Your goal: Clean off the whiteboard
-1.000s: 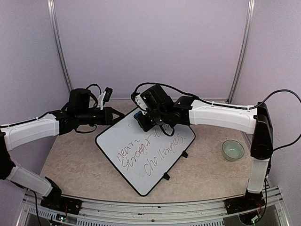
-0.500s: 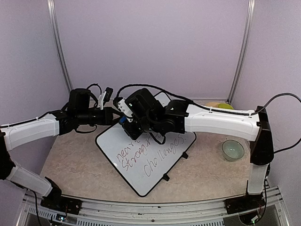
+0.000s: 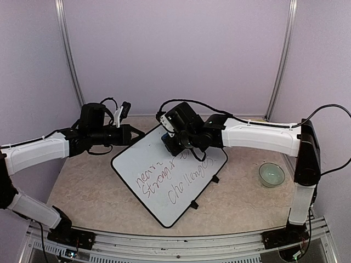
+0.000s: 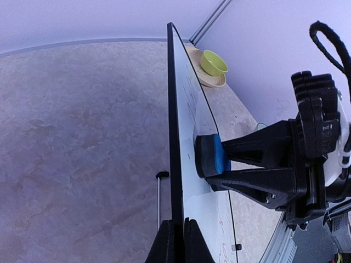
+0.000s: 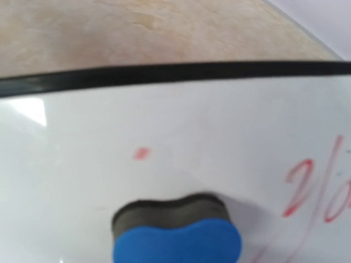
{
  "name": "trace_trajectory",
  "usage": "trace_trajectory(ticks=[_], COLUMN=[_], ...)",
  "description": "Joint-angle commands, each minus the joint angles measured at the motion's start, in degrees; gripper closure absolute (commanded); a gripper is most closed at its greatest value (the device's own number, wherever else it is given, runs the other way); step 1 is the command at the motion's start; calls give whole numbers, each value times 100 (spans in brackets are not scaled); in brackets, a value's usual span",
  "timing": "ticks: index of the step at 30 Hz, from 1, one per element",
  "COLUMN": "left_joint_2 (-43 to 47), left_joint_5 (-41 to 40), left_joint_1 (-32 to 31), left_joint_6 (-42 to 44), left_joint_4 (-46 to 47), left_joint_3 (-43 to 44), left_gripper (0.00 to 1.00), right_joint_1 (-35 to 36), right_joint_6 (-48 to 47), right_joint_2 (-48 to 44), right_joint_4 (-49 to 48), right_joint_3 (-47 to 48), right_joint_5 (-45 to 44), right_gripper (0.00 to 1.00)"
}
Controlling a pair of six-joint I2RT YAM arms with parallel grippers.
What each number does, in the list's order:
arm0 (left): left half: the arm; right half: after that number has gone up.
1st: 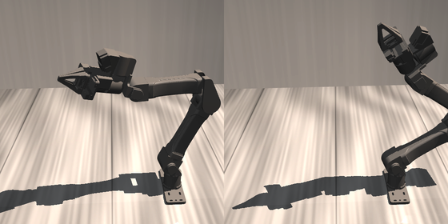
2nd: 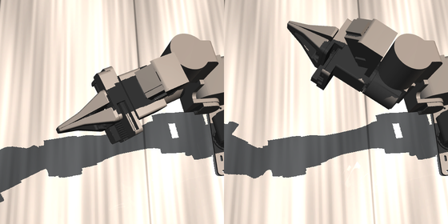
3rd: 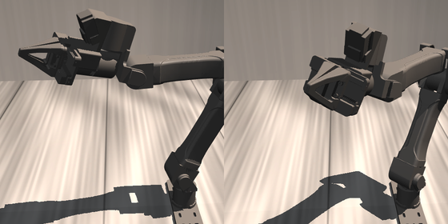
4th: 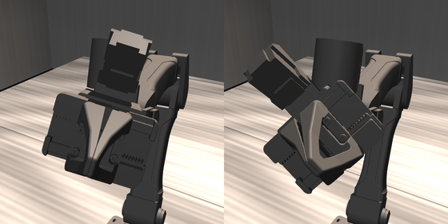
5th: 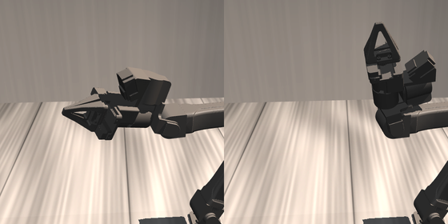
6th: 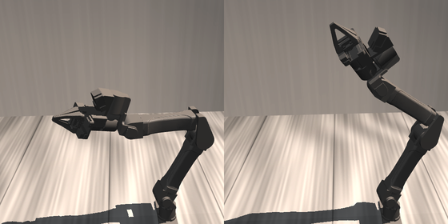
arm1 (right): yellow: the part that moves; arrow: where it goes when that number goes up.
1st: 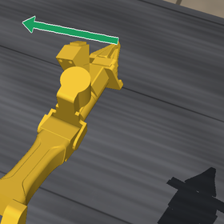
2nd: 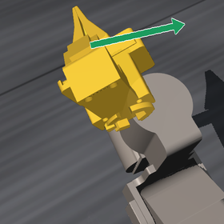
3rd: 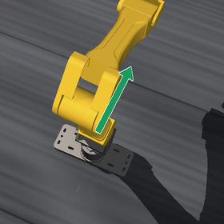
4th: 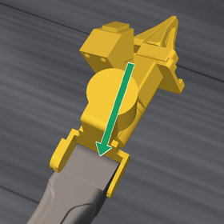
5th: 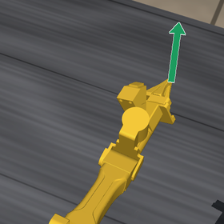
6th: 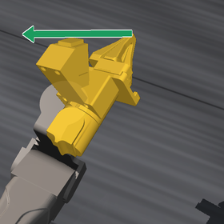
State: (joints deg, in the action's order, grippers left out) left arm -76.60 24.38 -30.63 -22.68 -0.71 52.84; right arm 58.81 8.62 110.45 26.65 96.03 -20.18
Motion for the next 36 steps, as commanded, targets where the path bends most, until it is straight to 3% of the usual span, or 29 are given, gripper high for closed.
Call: trace_trajectory(ticks=[1, 9, 21, 29, 36], left_joint_2=[-18, -42, -39, -2, 40], left_joint_5=[187, 190, 254, 279, 249], left_joint_1=[-56, -47, -6, 16, 17], left_joint_6=[79, 79, 64, 66, 70], left_joint_4=[-166, -166, -167, -158, -168], left_joint_3=[26, 31, 59, 60, 40], left_gripper=[100, 100, 100, 100, 100], right_joint_1=[-90, 235, 1067, 1044, 624], right_joint_6=[140, 132, -201, -258, -7], right_joint_2=[-133, -252, 334, 461, 228], right_joint_4=[54, -1, 248, 301, 150], right_joint_3=[-77, 47, 922, 893, 393], right_joint_5=[95, 222, 20, -181, 32], right_gripper=[77, 77, 76, 76, 76])
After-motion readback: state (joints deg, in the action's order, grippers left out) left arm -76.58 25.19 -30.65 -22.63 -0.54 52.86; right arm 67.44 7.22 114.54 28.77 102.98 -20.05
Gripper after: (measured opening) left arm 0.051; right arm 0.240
